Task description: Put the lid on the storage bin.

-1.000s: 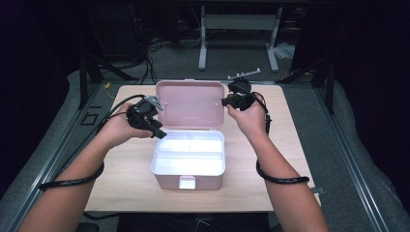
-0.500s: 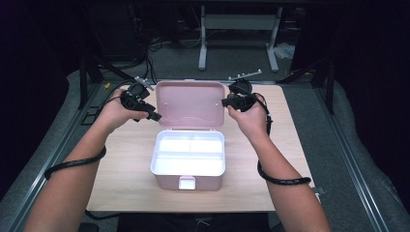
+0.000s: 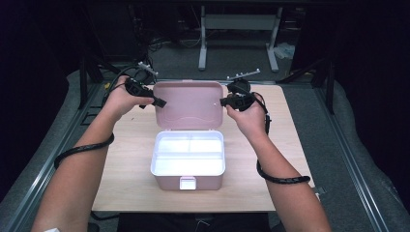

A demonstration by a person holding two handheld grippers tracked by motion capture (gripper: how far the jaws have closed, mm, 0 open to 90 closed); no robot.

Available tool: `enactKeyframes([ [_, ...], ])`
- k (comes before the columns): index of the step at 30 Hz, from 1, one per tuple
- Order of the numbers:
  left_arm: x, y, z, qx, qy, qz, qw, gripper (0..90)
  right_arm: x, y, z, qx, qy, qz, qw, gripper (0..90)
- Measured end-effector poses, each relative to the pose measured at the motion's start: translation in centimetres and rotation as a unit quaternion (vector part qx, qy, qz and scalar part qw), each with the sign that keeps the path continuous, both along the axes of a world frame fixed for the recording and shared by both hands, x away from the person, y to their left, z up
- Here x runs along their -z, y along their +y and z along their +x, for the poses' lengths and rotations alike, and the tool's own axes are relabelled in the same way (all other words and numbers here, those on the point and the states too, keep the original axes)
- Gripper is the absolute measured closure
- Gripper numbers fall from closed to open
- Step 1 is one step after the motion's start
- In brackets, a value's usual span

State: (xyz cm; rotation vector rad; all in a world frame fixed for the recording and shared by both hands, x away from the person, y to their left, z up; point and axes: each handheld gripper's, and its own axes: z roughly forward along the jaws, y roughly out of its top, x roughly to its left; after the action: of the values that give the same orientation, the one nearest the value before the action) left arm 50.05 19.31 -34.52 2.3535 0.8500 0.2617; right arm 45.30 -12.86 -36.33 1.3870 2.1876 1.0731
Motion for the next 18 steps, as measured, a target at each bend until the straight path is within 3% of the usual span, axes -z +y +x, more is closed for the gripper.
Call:
enactKeyframes([
  [4, -0.2, 0.2, 0.1, 0.001, -0.003, 0.004, 1.0, 51.9, 0.0, 0.2, -0.1, -0.003, -0.001, 0.0, 1.0, 85.6],
  [9, -0.3, 0.8, 0.0, -0.008, -0.003, 0.006, 0.9999, 69.6, 0.1, 0.2, -0.2, -0.012, -0.007, 0.0, 0.9999, 84.6],
  [13, -0.4, 0.7, -0.2, -0.006, -0.008, 0.014, 0.9998, 70.4, 0.3, 0.0, 0.5, -0.023, 0.002, 0.014, 0.9996, 70.1],
  [15, -0.4, 0.5, -0.3, -0.002, -0.012, 0.026, 0.9996, 70.0, 0.3, 0.1, 0.9, -0.022, -0.003, 0.02, 0.9995, 66.4],
  [18, -0.5, 0.4, -0.4, 0.002, -0.013, 0.03, 0.9995, 69.8, 0.3, 0.4, 1.6, -0.029, 0.01, 0.038, 0.9988, 63.6],
])
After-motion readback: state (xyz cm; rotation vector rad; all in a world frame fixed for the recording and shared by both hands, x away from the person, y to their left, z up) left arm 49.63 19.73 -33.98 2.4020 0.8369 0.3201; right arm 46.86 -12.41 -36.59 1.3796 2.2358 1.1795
